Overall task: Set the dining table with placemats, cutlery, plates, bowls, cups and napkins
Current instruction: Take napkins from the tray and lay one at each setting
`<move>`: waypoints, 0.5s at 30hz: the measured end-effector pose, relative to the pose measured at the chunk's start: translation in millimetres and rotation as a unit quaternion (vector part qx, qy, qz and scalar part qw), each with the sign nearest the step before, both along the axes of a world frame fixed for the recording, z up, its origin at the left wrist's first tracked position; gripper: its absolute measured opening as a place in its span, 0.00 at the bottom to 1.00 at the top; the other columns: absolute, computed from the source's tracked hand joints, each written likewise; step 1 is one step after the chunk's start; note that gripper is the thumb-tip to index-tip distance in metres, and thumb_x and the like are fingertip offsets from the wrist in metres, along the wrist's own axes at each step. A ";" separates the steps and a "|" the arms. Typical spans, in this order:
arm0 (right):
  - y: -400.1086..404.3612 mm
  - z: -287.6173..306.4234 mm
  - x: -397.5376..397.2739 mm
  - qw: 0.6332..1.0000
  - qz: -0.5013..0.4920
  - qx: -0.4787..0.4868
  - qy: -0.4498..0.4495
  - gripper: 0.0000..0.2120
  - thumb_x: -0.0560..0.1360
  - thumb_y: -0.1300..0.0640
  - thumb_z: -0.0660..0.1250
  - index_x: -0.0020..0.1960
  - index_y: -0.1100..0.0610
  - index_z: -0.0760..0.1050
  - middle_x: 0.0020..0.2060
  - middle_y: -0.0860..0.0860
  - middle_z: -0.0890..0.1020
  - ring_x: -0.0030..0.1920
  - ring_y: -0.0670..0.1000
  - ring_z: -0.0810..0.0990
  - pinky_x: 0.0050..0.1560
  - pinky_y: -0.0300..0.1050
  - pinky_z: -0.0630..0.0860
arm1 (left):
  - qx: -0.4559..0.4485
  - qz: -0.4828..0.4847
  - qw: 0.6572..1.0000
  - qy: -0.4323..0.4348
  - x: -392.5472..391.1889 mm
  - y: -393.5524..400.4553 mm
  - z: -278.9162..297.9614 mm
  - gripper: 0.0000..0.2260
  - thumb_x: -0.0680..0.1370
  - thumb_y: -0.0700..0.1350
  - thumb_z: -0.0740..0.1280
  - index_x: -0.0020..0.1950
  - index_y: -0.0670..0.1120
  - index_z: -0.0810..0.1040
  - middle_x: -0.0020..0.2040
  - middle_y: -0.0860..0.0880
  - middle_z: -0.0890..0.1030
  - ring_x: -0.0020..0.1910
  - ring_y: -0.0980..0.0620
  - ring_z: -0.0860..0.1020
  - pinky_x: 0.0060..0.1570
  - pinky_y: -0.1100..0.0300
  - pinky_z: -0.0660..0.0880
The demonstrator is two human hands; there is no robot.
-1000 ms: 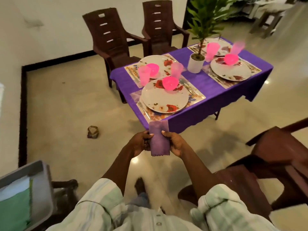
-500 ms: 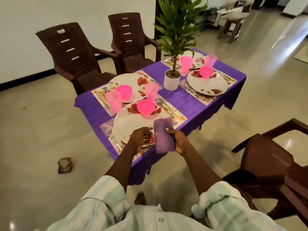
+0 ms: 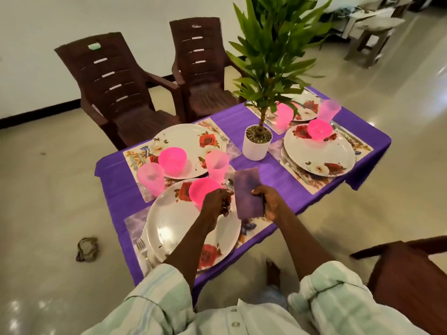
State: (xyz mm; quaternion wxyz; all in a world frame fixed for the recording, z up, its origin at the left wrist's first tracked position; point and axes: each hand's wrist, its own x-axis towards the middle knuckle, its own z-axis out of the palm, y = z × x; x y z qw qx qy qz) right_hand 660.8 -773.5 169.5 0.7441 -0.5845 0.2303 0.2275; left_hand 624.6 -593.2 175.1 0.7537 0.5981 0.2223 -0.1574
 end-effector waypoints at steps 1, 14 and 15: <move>-7.6 -1.9 20.2 1.000 0.009 -0.013 0.002 0.18 0.66 0.60 0.69 0.53 0.66 0.80 0.49 0.58 0.83 0.50 0.58 0.79 0.48 0.50 0.76 | -0.001 0.010 1.000 -0.001 12.6 -10.1 -2.4 0.04 0.74 0.38 0.66 0.47 0.38 0.77 0.29 0.46 0.73 0.25 0.50 0.68 0.25 0.61 0.63; -81.6 -37.3 165.7 0.966 0.227 -0.117 0.029 0.13 0.55 0.61 0.70 0.40 0.59 0.79 0.38 0.57 0.81 0.40 0.56 0.77 0.40 0.47 0.72 | 0.061 0.223 0.971 0.064 110.6 -117.1 -13.1 0.06 0.75 0.36 0.64 0.40 0.41 0.78 0.29 0.46 0.73 0.25 0.51 0.68 0.26 0.62 0.63; -77.6 -38.9 168.0 0.962 0.247 -0.117 0.023 0.12 0.54 0.60 0.70 0.39 0.58 0.80 0.38 0.57 0.81 0.41 0.56 0.77 0.41 0.48 0.72 | 0.065 0.225 0.970 0.066 111.0 -118.0 -13.2 0.06 0.75 0.37 0.64 0.39 0.41 0.78 0.28 0.47 0.73 0.26 0.50 0.69 0.27 0.61 0.64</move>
